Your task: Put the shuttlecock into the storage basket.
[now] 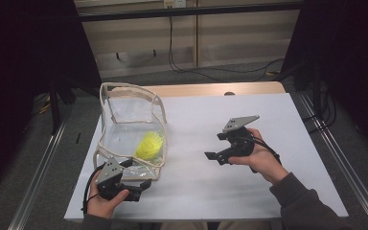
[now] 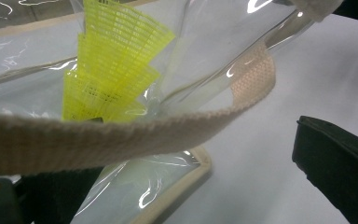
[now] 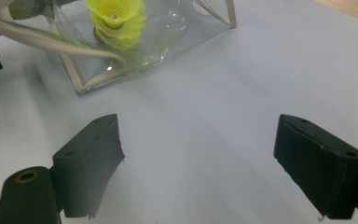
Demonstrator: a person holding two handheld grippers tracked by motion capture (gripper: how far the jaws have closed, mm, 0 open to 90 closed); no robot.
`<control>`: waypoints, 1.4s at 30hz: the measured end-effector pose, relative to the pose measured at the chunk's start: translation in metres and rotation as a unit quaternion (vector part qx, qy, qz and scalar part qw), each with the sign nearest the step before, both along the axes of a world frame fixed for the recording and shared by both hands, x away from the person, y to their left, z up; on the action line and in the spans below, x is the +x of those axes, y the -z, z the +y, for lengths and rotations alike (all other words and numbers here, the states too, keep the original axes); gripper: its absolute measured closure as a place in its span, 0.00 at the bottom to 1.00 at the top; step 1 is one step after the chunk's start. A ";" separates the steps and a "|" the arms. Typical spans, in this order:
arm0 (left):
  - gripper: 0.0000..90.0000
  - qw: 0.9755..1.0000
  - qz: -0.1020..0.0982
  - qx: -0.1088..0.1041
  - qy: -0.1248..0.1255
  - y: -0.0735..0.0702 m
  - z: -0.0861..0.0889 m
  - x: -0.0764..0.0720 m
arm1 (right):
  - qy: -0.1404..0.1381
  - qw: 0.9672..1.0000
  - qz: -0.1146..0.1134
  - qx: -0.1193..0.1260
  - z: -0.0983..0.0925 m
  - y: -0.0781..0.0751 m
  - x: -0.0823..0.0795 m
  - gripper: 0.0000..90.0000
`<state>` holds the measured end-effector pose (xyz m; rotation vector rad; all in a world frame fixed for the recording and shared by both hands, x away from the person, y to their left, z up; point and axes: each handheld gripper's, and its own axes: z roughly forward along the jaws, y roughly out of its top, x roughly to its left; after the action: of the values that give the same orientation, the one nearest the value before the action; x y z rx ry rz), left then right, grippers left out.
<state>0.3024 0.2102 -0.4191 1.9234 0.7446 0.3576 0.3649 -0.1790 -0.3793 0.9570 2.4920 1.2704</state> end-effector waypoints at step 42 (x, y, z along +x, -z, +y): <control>0.04 1.000 0.000 0.004 0.000 0.000 0.000 0.000 | 0.038 0.999 -0.005 0.002 -0.049 0.021 -0.018 0.16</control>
<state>0.3027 0.2106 -0.4187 1.9301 0.7439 0.3604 0.3470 -0.2285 -0.4007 1.0352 2.4216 1.2548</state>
